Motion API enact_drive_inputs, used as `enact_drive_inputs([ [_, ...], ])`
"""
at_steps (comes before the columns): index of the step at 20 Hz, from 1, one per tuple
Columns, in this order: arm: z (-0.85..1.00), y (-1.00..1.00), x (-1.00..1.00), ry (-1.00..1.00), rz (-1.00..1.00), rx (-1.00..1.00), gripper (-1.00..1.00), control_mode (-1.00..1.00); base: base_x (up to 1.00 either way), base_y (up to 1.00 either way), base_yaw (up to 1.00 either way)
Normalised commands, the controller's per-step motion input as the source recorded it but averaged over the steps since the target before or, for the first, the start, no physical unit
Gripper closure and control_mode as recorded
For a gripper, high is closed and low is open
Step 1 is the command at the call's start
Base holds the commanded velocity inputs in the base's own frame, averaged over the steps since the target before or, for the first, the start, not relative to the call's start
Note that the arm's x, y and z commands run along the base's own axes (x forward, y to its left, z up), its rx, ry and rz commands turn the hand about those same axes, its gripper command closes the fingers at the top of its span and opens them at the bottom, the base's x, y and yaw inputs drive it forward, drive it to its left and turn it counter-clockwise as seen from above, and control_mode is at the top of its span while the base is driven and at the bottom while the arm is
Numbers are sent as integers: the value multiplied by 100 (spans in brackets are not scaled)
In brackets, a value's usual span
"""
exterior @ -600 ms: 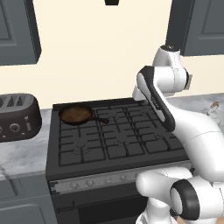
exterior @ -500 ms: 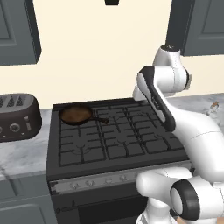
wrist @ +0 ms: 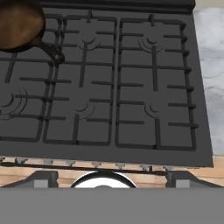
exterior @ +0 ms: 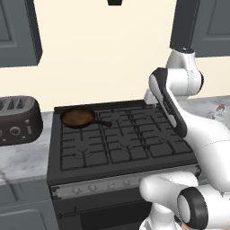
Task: Pick the kettle from the counter and place it on a stove burner. Then turn the burner on.
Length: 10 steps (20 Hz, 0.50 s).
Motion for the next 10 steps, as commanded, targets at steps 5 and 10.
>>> enact_drive_inputs([
  [5, -3, -28, -25, 0, -2, 0, -100, -100, 0, 0, 0],
  [10, -19, -43, -18, 0, -23, 0, -100, -100, 0, 0, 0],
])
